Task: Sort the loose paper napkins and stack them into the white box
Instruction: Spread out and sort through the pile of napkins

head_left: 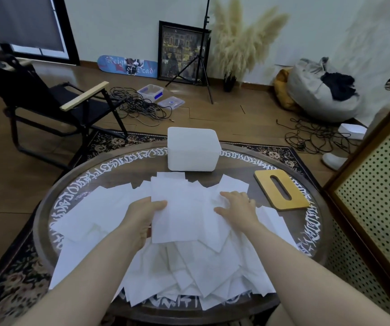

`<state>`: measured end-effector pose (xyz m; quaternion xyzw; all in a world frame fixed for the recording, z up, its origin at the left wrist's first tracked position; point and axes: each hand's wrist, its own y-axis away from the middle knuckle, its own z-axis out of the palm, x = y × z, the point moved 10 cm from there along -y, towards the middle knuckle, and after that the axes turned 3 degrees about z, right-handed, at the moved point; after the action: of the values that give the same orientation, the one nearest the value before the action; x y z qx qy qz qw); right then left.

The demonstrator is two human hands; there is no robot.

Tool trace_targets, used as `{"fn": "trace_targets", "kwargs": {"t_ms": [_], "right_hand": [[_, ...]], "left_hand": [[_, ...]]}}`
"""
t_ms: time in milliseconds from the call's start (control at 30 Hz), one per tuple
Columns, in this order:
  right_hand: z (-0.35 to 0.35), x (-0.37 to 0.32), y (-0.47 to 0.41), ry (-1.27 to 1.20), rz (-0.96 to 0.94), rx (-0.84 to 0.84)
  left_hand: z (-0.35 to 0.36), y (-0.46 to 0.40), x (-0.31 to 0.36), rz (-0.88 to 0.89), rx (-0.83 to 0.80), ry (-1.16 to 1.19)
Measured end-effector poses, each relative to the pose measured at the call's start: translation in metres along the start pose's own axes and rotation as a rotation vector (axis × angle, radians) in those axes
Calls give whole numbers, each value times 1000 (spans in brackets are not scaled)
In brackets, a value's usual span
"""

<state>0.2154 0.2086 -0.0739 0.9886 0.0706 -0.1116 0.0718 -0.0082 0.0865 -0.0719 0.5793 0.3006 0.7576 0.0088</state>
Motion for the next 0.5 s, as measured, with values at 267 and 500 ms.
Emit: {"fn": "trace_targets", "kwargs": {"t_ms": [267,500], "right_hand": [[-14,0,-9,25,3,182],[-42,-1,7,-283,-15,316]], "left_hand": [[-1,-4,-1,-16,-16,-9],[-5,-4,-11,-41,25,-13]]}}
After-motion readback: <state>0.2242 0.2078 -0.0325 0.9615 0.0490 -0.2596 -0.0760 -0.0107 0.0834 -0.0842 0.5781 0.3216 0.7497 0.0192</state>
